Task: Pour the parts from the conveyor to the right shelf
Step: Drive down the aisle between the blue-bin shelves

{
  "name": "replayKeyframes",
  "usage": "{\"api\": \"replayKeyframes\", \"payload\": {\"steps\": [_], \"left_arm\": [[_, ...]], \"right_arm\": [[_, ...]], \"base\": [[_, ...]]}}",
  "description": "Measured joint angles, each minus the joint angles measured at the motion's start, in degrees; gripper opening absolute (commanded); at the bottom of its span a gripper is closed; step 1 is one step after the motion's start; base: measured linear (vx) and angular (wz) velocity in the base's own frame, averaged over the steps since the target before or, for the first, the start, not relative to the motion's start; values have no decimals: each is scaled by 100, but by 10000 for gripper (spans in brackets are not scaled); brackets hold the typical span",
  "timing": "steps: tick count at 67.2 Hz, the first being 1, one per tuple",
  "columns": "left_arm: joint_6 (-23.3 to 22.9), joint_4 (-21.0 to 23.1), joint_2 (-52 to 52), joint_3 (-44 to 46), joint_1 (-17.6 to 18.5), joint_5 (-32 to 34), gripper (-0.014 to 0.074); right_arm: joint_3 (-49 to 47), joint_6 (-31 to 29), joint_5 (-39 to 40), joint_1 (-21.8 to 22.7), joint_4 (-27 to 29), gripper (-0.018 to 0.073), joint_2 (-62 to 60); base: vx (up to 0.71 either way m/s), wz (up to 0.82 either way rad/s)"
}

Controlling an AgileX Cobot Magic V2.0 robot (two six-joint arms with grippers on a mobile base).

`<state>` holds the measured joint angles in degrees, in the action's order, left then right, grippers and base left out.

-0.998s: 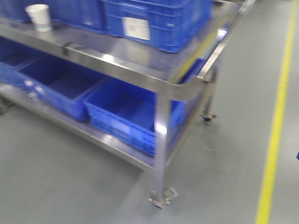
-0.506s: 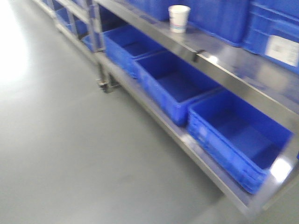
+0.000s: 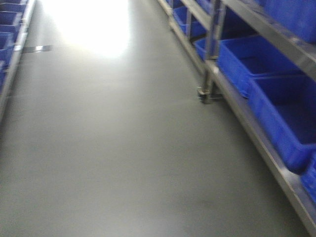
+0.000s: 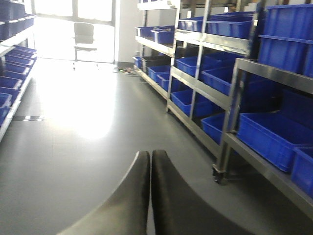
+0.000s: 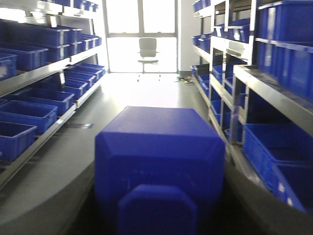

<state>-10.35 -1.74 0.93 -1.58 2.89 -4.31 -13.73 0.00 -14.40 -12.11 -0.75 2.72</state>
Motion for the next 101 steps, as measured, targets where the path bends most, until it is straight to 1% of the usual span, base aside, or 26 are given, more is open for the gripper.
{"api": "replayKeyframes", "payload": {"steps": [12, 26, 59, 101], "left_arm": [[0, 0, 0, 0, 0, 0, -6], [0, 0, 0, 0, 0, 0, -6], [0, 0, 0, 0, 0, 0, -6], [0, 0, 0, 0, 0, 0, -6]], "right_arm": [[0, 0, 0, 0, 0, -4, 0], [0, 0, 0, 0, 0, -4, 0], [0, 0, 0, 0, 0, -4, 0], [0, 0, 0, 0, 0, -4, 0]], "base": [[9, 65], [6, 21], [14, -1], [40, -12]]}}
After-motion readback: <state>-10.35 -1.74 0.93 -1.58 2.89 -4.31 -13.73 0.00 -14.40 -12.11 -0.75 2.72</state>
